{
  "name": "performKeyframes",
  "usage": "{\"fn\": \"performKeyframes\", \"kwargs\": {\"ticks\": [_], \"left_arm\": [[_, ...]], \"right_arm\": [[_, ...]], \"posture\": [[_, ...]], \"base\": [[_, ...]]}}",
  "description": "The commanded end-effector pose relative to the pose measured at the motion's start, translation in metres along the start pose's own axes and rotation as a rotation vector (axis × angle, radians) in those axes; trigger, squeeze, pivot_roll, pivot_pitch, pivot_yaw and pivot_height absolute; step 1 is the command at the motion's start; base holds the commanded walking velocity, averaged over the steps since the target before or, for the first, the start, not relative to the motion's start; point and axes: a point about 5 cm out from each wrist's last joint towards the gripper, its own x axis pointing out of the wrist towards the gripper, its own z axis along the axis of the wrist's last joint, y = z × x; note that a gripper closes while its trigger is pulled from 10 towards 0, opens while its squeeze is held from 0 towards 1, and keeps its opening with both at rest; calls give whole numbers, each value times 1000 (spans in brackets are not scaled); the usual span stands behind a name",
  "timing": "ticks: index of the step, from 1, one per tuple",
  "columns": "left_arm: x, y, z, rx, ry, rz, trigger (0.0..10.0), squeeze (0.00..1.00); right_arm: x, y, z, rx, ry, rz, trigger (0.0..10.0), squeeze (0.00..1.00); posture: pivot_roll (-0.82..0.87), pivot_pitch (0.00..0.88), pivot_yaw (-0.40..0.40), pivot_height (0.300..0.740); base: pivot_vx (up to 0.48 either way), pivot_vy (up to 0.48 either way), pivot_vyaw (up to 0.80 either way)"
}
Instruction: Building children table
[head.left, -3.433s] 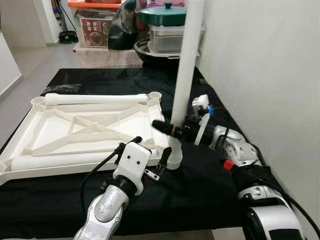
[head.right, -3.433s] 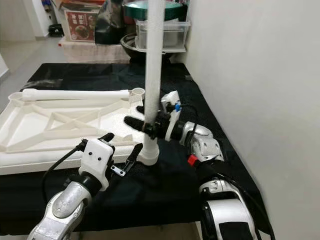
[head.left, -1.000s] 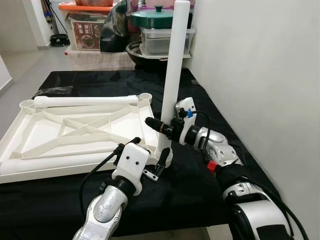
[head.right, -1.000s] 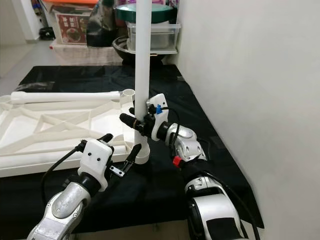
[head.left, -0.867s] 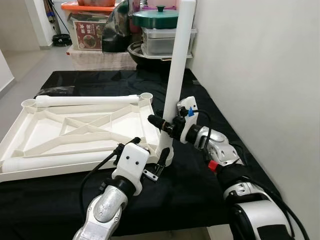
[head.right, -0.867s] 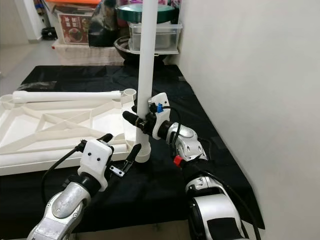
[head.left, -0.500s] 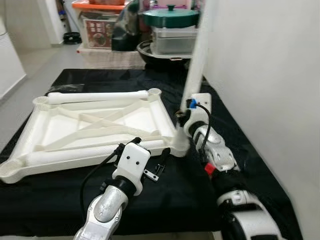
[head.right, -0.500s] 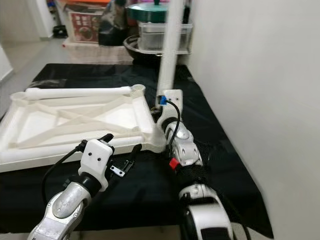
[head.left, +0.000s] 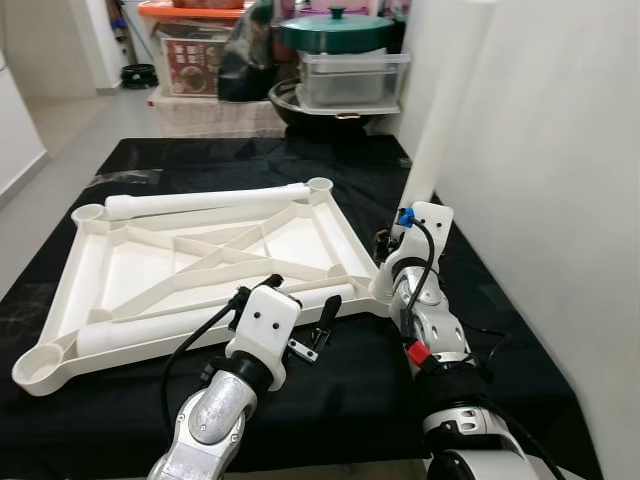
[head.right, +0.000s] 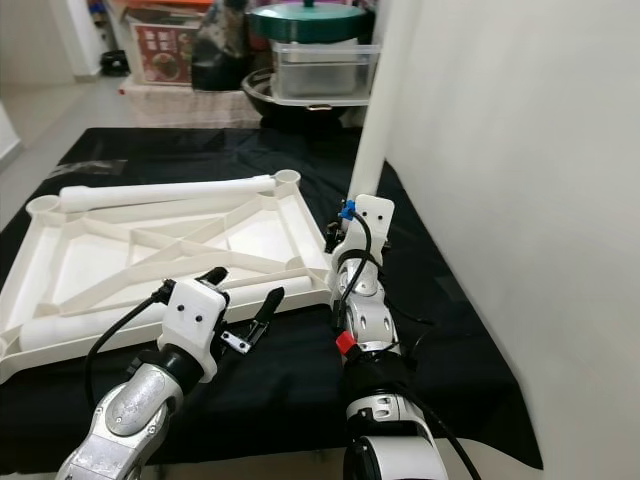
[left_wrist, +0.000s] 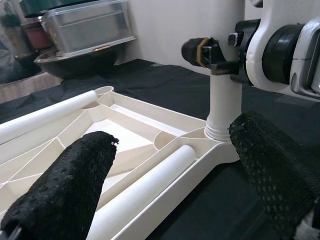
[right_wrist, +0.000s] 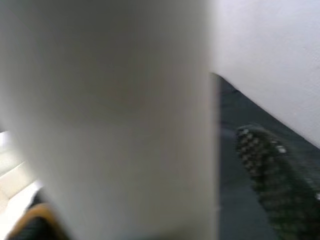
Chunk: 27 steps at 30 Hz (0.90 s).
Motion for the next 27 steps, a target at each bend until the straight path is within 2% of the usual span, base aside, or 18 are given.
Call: {"fn": "performKeyframes", "kwargs": {"ticks": [1, 2, 3, 4, 5, 6, 7, 9, 10, 12, 15, 18, 22, 23, 24, 25, 27], "left_arm": [[1, -2, -2, 0, 6, -8, 10000, 0], [1, -2, -2, 0, 6, -8, 10000, 0], [1, -2, -3, 0, 6, -7, 10000, 0], [1, -2, -2, -1, 5, -6, 10000, 0], [1, -2, -2, -1, 5, -6, 10000, 0], [2, -1, -2, -1, 3, -5, 10000, 0], [2, -1, -2, -1, 3, -3, 10000, 0], [2, -1, -2, -1, 3, -3, 10000, 0], [1, 0, -2, 0, 4, -3, 10000, 0], [1, 0, -2, 0, 4, -3, 10000, 0], [1, -1, -2, 1, 6, -4, 10000, 0], [0, -1, -2, 2, 6, -4, 10000, 0], [0, 0, -2, 5, 7, 0, 10000, 0], [0, 0, -2, 5, 7, 0, 10000, 0], [0, 0, -2, 5, 7, 0, 10000, 0], [-1, 0, -2, 5, 7, 0, 10000, 0], [-1, 0, -2, 6, 7, 1, 10000, 0]], "right_arm": [[2, 3, 2, 27, -3, 22, 10000, 1000], [2, 3, 2, 27, -3, 22, 10000, 1000], [3, 7, 4, 100, 3, 210, 10000, 0], [2, 8, 7, 150, 6, 403, 10000, 0], [2, 8, 7, 150, 6, 403, 10000, 0], [-1, 8, 12, 205, 6, 579, 10000, 0], [-3, 6, 15, 174, 6, 698, 10000, 0], [-3, 6, 15, 174, 6, 698, 10000, 0], [-9, 6, 21, 135, 48, 916, 10000, 0], [-9, 6, 21, 135, 48, 916, 10000, 0], [-18, 11, 22, 73, 93, 1153, 10000, 0], [-19, 15, 20, 27, 103, 1187, 10000, 0], [-25, 33, 12, -81, 135, 1342, 10000, 0], [-24, 36, 10, -106, 136, 1344, 6902, 0], [-24, 36, 10, -106, 136, 1344, 6902, 0], [-22, 38, 9, -116, 131, 1327, 0, 0], [-18, 41, 9, -129, 117, 1281, 0, 0]], "posture": [[103, 0, -43, 740], [103, 0, -43, 740], [103, 0, -44, 740], [106, 0, -49, 740], [106, 0, -49, 740], [105, 0, -50, 740], [104, 0, -47, 740], [104, 0, -47, 740], [106, 0, -47, 740], [106, 0, -47, 740], [114, 0, -47, 740], [114, 0, -47, 740], [120, 0, -52, 740], [121, 0, -55, 740], [121, 0, -55, 740], [121, 0, -55, 740], [127, 0, -58, 740]], "base": [[0, 0, 0], [0, 0, 0], [0, 0, 0], [0, 0, 0], [0, 0, 0], [0, 0, 0], [0, 0, 0], [0, 0, 0], [0, 0, 0], [0, 0, 0], [0, 0, 0], [0, 0, 0], [0, 0, 0], [0, 0, 0], [0, 0, 0], [0, 0, 0], [0, 0, 0]]}}
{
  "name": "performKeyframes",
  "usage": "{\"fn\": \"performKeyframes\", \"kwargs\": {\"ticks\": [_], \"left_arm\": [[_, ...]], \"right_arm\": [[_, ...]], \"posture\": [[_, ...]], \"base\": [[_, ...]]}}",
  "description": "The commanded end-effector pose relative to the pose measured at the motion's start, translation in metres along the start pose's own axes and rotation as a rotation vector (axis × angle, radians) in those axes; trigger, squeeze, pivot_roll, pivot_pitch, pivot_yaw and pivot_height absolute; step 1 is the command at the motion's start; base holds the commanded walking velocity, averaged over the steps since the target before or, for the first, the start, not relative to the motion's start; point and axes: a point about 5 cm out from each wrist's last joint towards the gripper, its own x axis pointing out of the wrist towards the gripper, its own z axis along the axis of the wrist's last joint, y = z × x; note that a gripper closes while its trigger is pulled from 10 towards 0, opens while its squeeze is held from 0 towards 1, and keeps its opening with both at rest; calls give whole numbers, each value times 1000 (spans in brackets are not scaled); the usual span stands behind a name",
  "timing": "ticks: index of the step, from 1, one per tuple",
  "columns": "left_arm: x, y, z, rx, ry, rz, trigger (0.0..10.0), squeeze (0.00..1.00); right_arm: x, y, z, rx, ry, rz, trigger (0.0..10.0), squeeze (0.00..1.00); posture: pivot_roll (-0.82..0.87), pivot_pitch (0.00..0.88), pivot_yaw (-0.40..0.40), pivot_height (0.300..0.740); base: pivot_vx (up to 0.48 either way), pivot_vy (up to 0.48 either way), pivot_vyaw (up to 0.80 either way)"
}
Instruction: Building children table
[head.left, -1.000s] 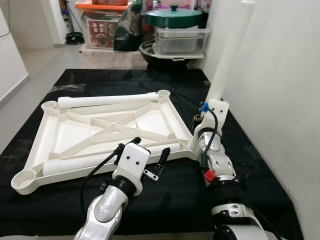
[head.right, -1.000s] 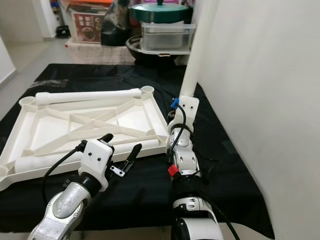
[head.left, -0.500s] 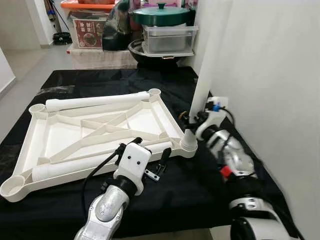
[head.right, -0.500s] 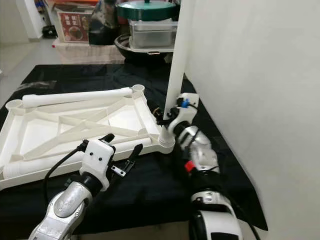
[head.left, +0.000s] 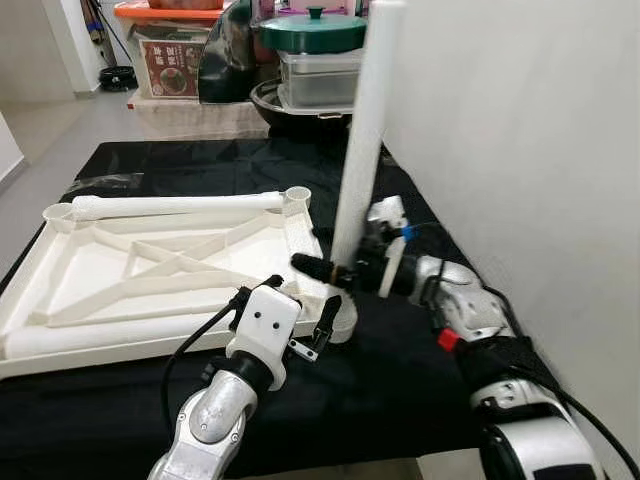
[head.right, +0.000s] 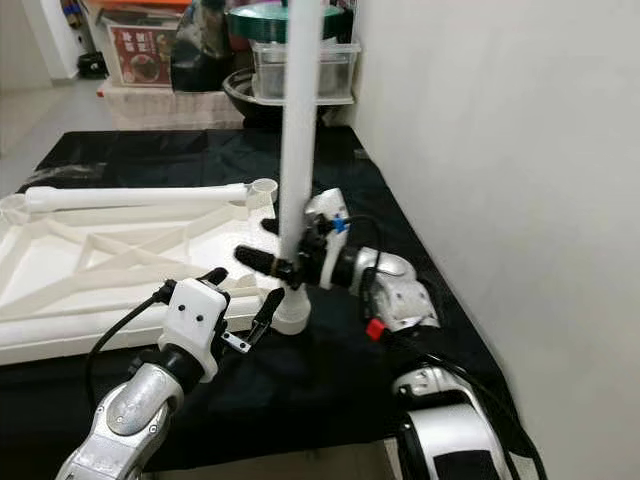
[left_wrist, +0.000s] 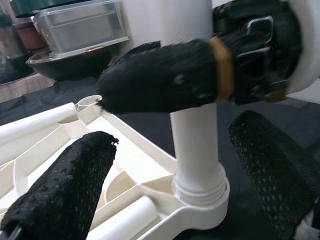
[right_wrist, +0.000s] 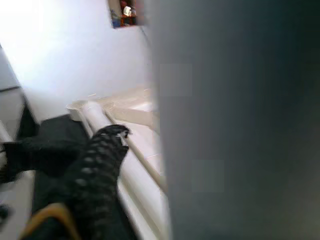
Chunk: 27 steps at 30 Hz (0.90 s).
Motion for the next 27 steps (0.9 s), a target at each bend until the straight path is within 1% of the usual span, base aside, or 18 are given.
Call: {"fn": "performKeyframes", "kwargs": {"ticks": [1, 2, 3, 7, 10, 11, 12, 13, 14, 15, 16, 18, 19, 21, 24, 25, 26, 27], "left_arm": [[-1, -1, 0, 7, 0, -4, 10000, 0], [-1, -1, 0, 7, 0, -4, 10000, 0], [-2, 0, 0, 9, 0, -2, 10000, 0], [-2, 0, 0, 9, 0, -2, 10000, 0], [-1, 0, -1, 11, 0, -6, 10000, 0], [-1, 0, -1, 11, 0, -6, 10000, 0], [-1, -1, -1, 10, 0, -7, 10000, 0], [-1, -1, -1, 10, 0, -7, 10000, 0], [-1, -1, -1, 10, -1, -8, 10000, 0], [0, -1, -1, 9, -2, -10, 10000, 0], [0, -1, -1, 9, -2, -10, 10000, 0], [0, -2, -1, 11, -4, -16, 10000, 0], [0, -2, -1, 11, -4, -16, 10000, 0], [1, -2, -1, 13, -8, -18, 10000, 0], [2, -2, 0, 14, -9, -18, 10000, 0], [2, -1, 0, 14, -9, -17, 10000, 0], [2, -1, 0, 14, -9, -17, 10000, 0], [2, -1, -1, 14, -9, -17, 10000, 0]], "right_arm": [[8, -2, 2, -32, 4, -35, 0, 0], [8, -2, 2, -32, 4, -35, 0, 0], [8, -13, 7, -48, -22, -185, 0, 0], [7, -18, 10, -42, -35, -244, 0, 0], [-5, -39, 6, 5, -42, -679, 0, 0], [-5, -39, 6, 5, -42, -679, 0, 0], [-11, -43, 1, 31, -35, -824, 0, 0], [-11, -43, 1, 31, -35, -824, 0, 0], [-16, -45, -3, 36, -22, -915, 0, 0], [-26, -46, -8, 44, -25, -1086, 0, 0], [-26, -46, -8, 44, -25, -1086, 0, 0], [-44, -41, -18, 62, -20, -1340, 0, 0], [-44, -41, -18, 62, -20, -1340, 0, 0], [-47, -32, -24, 84, -13, -1464, 0, 0], [-40, -30, -23, 112, -36, -1446, 0, 0], [-30, -29, -19, 146, -81, -1385, 8941, 0], [-30, -29, -19, 146, -81, -1385, 8941, 0], [-20, -29, -10, 123, -147, -1294, 10000, 153]], "posture": [[127, 0, -59, 740], [127, 0, -59, 740], [125, 0, -56, 740], [125, 0, -56, 740], [117, 0, -50, 740], [117, 0, -50, 740], [113, 0, -46, 740], [113, 0, -46, 740], [112, 0, -46, 740], [109, 0, -44, 740], [109, 0, -44, 740], [108, 0, -43, 740], [108, 0, -43, 740], [112, 0, -44, 740], [111, 0, -43, 740], [108, 0, -43, 740], [108, 0, -43, 740], [108, 0, -45, 740]], "base": [[0, 0, 0], [0, 0, 0], [0, 0, 0], [0, 0, 0], [0, 0, 0], [0, 0, 0], [0, 0, 0], [0, 0, 0], [0, 0, 0], [0, 0, 0], [0, 0, 0], [0, 0, 0], [0, 0, 0], [0, 0, 0], [0, 0, 0], [0, 0, 0], [0, 0, 0], [0, 0, 0]]}}
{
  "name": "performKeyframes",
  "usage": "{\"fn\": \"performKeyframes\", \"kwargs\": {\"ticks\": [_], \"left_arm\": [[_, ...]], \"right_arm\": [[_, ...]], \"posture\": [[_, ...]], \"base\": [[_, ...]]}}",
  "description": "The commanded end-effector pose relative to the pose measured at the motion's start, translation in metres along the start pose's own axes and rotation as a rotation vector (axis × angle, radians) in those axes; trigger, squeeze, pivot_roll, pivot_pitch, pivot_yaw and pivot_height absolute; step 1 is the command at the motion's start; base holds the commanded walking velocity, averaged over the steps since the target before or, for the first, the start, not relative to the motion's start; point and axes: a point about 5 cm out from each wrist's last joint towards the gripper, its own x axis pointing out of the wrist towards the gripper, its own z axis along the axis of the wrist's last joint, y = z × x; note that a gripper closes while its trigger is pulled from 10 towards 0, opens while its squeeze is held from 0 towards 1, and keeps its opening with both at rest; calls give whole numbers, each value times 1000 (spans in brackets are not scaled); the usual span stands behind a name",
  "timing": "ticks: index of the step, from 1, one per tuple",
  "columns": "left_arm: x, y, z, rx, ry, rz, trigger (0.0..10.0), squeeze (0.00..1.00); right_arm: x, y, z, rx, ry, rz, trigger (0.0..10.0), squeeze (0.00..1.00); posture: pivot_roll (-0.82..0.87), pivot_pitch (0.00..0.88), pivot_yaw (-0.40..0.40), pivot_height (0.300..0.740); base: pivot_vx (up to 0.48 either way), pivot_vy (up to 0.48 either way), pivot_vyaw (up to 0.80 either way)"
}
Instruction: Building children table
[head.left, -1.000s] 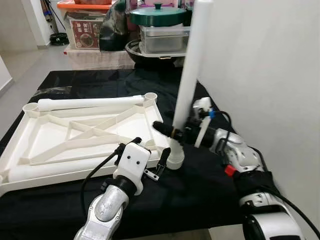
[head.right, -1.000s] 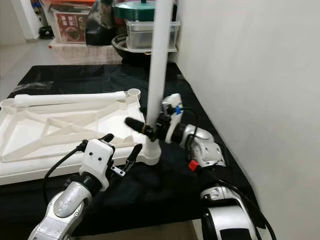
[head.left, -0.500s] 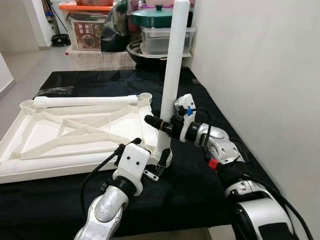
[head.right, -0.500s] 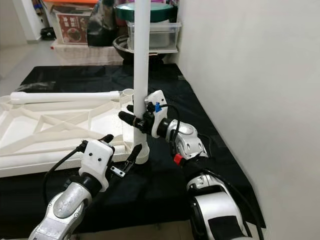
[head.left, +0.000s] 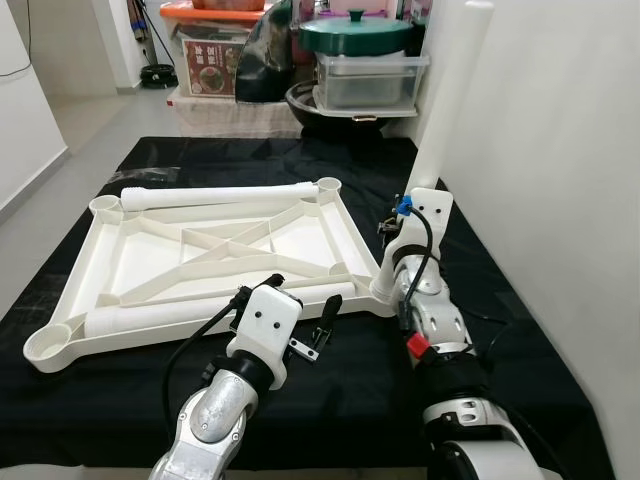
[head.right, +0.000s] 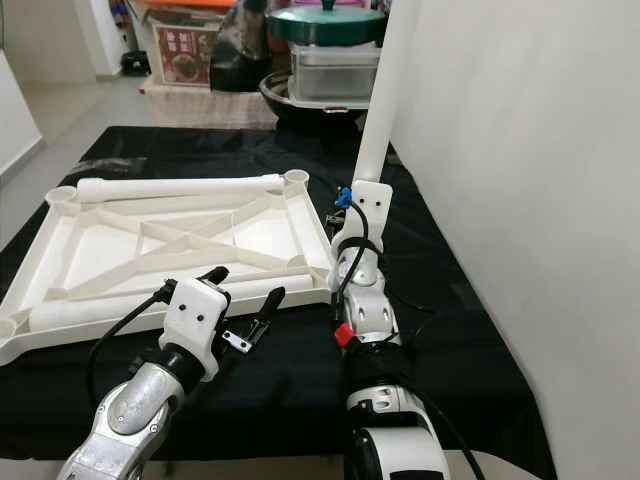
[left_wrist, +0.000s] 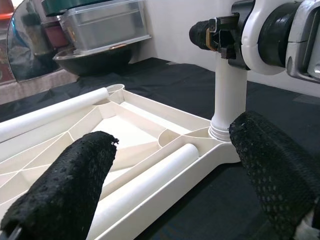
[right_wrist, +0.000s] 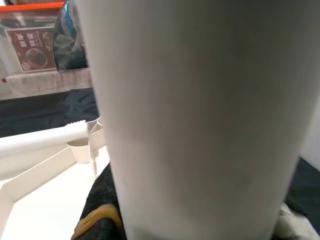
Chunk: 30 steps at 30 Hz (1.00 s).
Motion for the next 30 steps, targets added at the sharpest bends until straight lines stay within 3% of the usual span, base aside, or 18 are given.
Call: {"fn": "performKeyframes", "kwargs": {"ticks": [1, 2, 6, 7, 10, 11, 13, 14, 15, 17, 18, 19, 20, 21, 23, 25, 29, 30], "left_arm": [[1, -1, -1, 9, 1, -14, 10000, 0], [1, -2, -1, 9, 1, -15, 10000, 0], [1, -2, -1, 8, 0, -16, 10000, 0], [1, -2, -1, 7, 1, -13, 10000, 0], [1, -2, -1, 7, 1, -11, 10000, 0], [1, -1, -2, 7, 1, -9, 10000, 0], [1, -1, -2, 7, 1, -9, 10000, 0], [1, -1, -2, 7, 2, -8, 10000, 0], [1, -1, -2, 7, 2, -8, 10000, 0], [1, -1, -1, 8, 1, -10, 10000, 0], [1, -1, -1, 8, 1, -10, 10000, 0], [1, -2, -1, 7, 0, -9, 10000, 0], [1, -2, -1, 7, 0, -9, 10000, 0], [1, -2, -1, 7, 0, -9, 10000, 0], [1, -2, -1, 7, 0, -9, 10000, 0], [-1, -1, -1, -11, 5, 10, 10000, 0], [-4, -6, -1, -14, 9, 2, 10000, 0], [-5, -8, -1, -17, 8, -3, 10000, 0]], "right_arm": [[1, 0, -11, 94, 43, 33, 10000, 153], [6, 4, -4, 130, 0, 116, 10000, 1000], [10, 2, 2, 137, -38, 174, 10000, 1000], [13, 2, 7, 172, -55, 325, 10000, 0], [14, 2, 9, 188, -50, 476, 10000, 0], [10, 3, 9, 198, -30, 636, 10000, 0], [10, 3, 9, 198, -30, 636, 10000, 0], [5, 2, 10, 185, -15, 765, 10000, 0], [5, 2, 10, 185, -15, 765, 10000, 0], [-11, -1, 3, 95, 86, 1091, 10000, 0], [-11, -1, 3, 95, 86, 1091, 10000, 0], [-20, -1, -2, 42, 141, 1242, 10000, 0], [-20, -1, -2, 42, 141, 1242, 10000, 0], [-27, 0, -7, 11, 191, 1347, 10000, 0], [-27, 0, -7, 11, 191, 1347, 10000, 0], [-35, 7, -14, -31, 235, 1468, 10000, 0], [-34, 17, -25, -114, 237, 1452, 10000, 0], [-27, 22, -28, -143, 223, 1368, 0, 0]], "posture": [[108, 0, -45, 740], [106, 0, -45, 740], [107, 0, -50, 740], [108, 0, -54, 740], [110, 0, -51, 740], [107, 0, -52, 740], [107, 0, -52, 740], [109, 0, -51, 740], [109, 0, -51, 740], [114, 0, -55, 740], [114, 0, -55, 740], [115, 0, -56, 740], [115, 0, -56, 740], [115, 0, -56, 740], [115, 0, -56, 740], [120, 0, -52, 740], [127, 0, -60, 740], [127, 0, -62, 740]], "base": [[0, 0, 0], [0, 0, 0], [0, 0, 0], [0, 0, 0], [0, 0, 0], [0, 0, 0], [0, 0, 0], [0, 0, 0], [0, 0, 0], [0, 0, 0], [0, 0, 0], [0, 0, 0], [0, 0, 0], [0, 0, 0], [0, 0, 0], [0, 0, 0], [0, 0, 0], [0, 0, 0]]}}
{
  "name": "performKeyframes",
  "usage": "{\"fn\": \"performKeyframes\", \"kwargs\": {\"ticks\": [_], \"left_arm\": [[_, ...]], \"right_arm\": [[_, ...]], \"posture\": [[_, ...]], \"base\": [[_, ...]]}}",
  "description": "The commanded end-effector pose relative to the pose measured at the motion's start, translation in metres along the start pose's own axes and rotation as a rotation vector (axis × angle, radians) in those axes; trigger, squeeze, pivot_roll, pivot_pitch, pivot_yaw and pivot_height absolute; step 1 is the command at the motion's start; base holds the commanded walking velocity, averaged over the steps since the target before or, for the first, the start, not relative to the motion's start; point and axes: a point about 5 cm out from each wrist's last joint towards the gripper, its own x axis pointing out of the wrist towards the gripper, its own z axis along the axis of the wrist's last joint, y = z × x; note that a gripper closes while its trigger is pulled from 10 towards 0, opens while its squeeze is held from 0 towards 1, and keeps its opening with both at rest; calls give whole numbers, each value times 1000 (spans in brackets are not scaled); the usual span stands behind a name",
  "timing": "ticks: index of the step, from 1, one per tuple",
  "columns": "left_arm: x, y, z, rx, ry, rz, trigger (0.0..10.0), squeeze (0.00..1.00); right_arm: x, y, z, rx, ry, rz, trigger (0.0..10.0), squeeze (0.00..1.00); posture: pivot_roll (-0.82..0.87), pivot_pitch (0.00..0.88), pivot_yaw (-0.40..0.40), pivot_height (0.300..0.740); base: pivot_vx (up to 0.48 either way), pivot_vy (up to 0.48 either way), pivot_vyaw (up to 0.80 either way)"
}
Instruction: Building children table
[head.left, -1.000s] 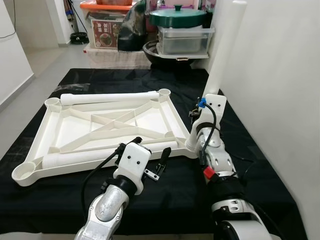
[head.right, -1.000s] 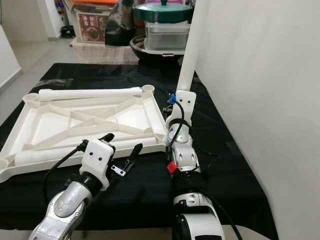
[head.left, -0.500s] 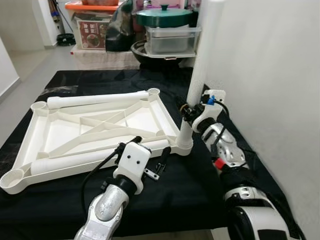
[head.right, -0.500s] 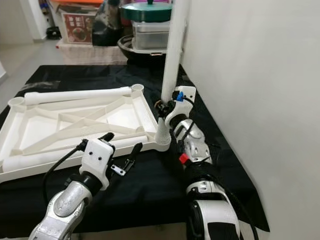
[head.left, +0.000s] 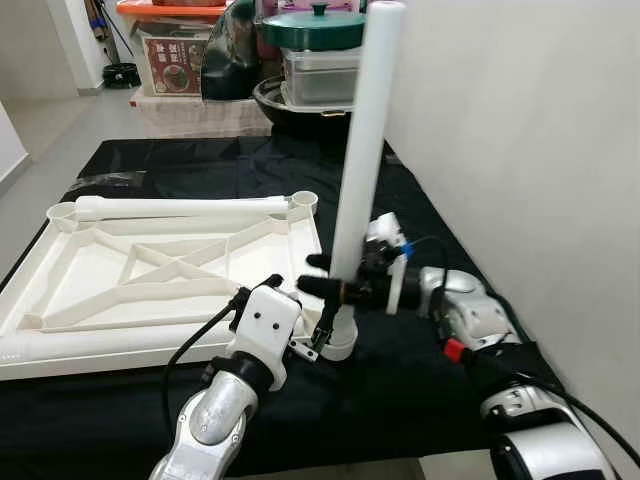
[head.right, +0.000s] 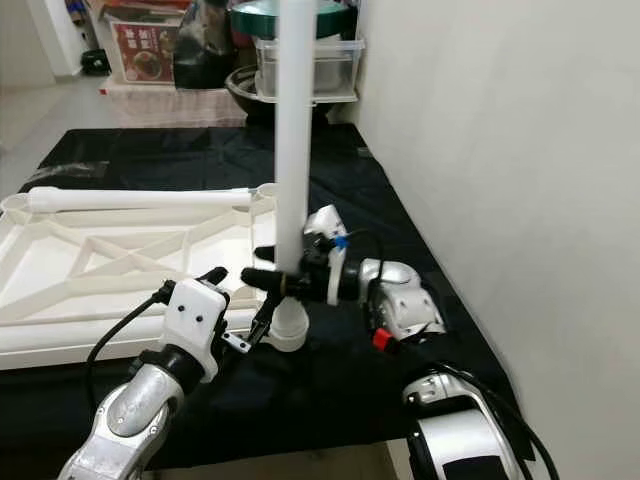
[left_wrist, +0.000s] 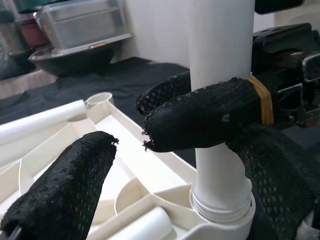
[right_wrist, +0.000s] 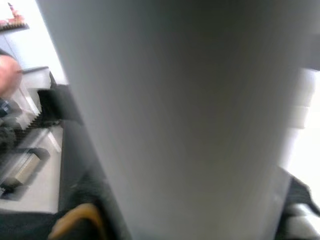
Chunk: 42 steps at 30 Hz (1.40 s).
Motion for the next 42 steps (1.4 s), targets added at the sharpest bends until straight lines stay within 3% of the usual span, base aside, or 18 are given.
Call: {"fn": "performKeyframes", "kwargs": {"ticks": [1, 2, 4, 5, 6, 7, 8, 12, 16, 20, 25, 26, 29, 30, 32, 35, 36, 42], "left_arm": [[-1, -6, 3, -7, -9, -10, 10000, 0], [0, -9, 6, -10, -18, -20, 10000, 0], [0, -10, 7, -12, -21, -21, 10000, 0], [1, -9, 9, -13, -30, -19, 10000, 0], [1, -9, 9, -13, -30, -19, 10000, 0], [1, -8, 12, -10, -42, -16, 10000, 0], [1, -8, 12, -10, -42, -16, 10000, 0], [2, -5, 21, -13, -70, -1, 10000, 0], [2, -4, 23, -17, -76, 8, 10000, 0], [2, 1, 32, 5, -102, 36, 10000, 0], [1, 1, 35, 6, -106, 45, 10000, 0], [0, 0, 35, 7, -103, 41, 10000, 0], [0, -2, 34, 8, -100, 35, 10000, 0], [0, -2, 35, 0, -100, 37, 10000, 0], [0, -3, 37, 6, -102, 37, 10000, 0], [0, -3, 39, 16, -102, 37, 10000, 0], [0, -2, 40, 3, -102, 47, 10000, 0], [-3, -3, 34, -17, -81, 68, 10000, 0]], "right_arm": [[10, -1, -5, -38, 48, -38, 0, 0], [19, -16, -2, -37, 9, -285, 0, 0], [20, -19, 0, -36, -5, -355, 0, 0], [16, -30, -1, -5, -4, -556, 0, 0], [16, -30, -1, -5, -4, -556, 0, 0], [8, -38, -9, 28, 57, -751, 0, 0], [8, -38, -9, 28, 57, -751, 0, 0], [-16, -46, -21, 111, 96, -1096, 0, 0], [-19, -45, -23, 127, 97, -1138, 0, 0], [-38, -42, -38, 232, 120, -1434, 0, 0], [-37, -39, -34, 254, 46, -1581, 0, 0], [-23, -37, -21, 236, -66, -1489, 10000, 0], [-7, -33, -6, 211, -189, -1369, 10000, 0], [-3, -30, 2, 157, -238, -1309, 10000, 1000], [-1, -27, 11, 32, -274, -1218, 10000, 1000], [-1, -27, 15, -30, -277, -1163, 10000, 1000], [2, -26, 15, 3, -287, -1076, 10000, 0], [8, -21, 15, 23, -278, -753, 10000, 0]], "posture": [[127, 0, -62, 740], [128, 0, -67, 740], [128, 0, -67, 740], [120, 0, -63, 740], [120, 0, -63, 740], [118, 0, -65, 740], [118, 0, -65, 740], [112, 0, -58, 740], [110, 0, -58, 740], [119, 0, -63, 740], [117, 0, -65, 740], [113, 0, -62, 740], [113, 0, -60, 740], [110, 0, -64, 740], [108, 0, -68, 740], [108, 0, -68, 740], [111, 0, -64, 740], [114, 0, -68, 740]], "base": [[0, 0, 0], [0, 0, 0], [0, 0, 0], [0, 0, 0], [0, 0, 0], [0, 0, 0], [0, 0, 0], [0, 0, 0], [0, 0, 0], [0, 0, 0], [0, 0, 0], [0, 0, 0], [0, 0, 0], [0, 0, 0], [0, 0, 0], [0, 0, 0], [0, 0, 0], [0, 0, 0]]}}
